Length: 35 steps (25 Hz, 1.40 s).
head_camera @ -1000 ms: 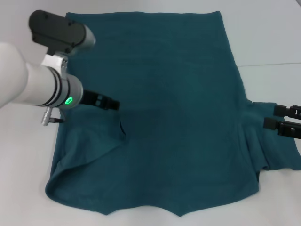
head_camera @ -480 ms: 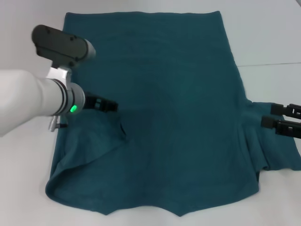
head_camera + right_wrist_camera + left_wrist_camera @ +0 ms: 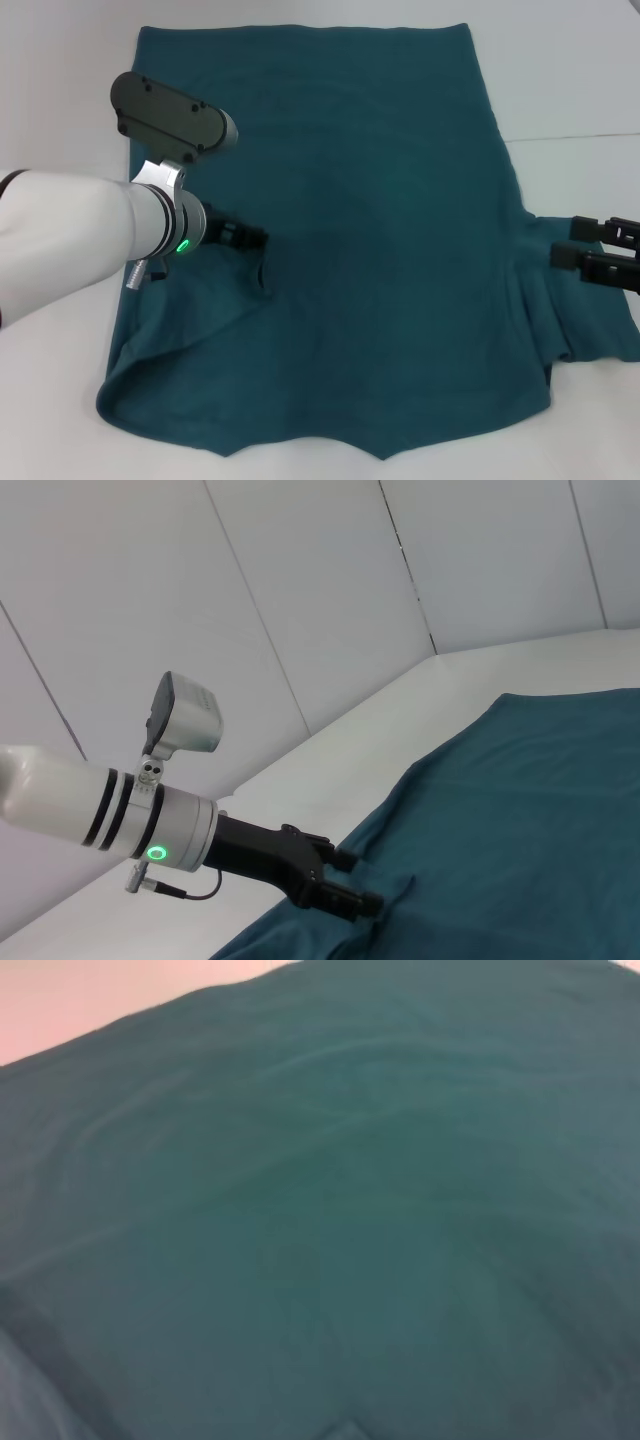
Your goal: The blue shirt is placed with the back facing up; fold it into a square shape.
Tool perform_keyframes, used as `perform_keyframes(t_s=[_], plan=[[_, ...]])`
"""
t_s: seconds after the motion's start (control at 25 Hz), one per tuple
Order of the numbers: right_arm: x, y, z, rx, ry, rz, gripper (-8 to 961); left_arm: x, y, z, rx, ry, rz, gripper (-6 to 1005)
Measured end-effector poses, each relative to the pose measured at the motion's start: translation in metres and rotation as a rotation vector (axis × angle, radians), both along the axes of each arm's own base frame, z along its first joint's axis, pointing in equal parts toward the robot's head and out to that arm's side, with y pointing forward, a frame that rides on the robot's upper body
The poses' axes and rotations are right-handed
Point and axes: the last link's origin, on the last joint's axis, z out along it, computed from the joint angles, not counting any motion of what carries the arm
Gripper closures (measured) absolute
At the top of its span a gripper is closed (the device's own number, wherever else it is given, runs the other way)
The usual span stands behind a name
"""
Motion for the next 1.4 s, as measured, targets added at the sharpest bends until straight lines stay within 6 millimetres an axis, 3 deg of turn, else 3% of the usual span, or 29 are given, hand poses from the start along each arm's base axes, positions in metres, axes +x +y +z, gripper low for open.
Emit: perform_keyframes(t_s=[0.32,0.56,0.76,1.04,1.4], plan=[[-0.003,0.003,-0.002,-0.003,-0.001,0.006,188,0.004,0.001,0.000,0.010,-0.048,0.015,154],[-0.003,0.004,-0.002,-0.004,0.000,0.007,189,0.010,-0.005,0.030,0.006,-0.077,0.047,154],[-0.002,0.005,-0.001,0.000,-0.001,0.004,189,-0.001,-0.019,0.051,0.011,-0.054,0.058,154],[-0.002,0.005,-0.001,0.000,-0.001,0.003,189,-0.013,-0.025,0.021,-0.064,0.031,0.058,154],[-0.002,0.004,0.001,-0.006,0.005,-0.004,188,0.003,-0.027,-0.008,-0.111,0.080,-0.025,155]])
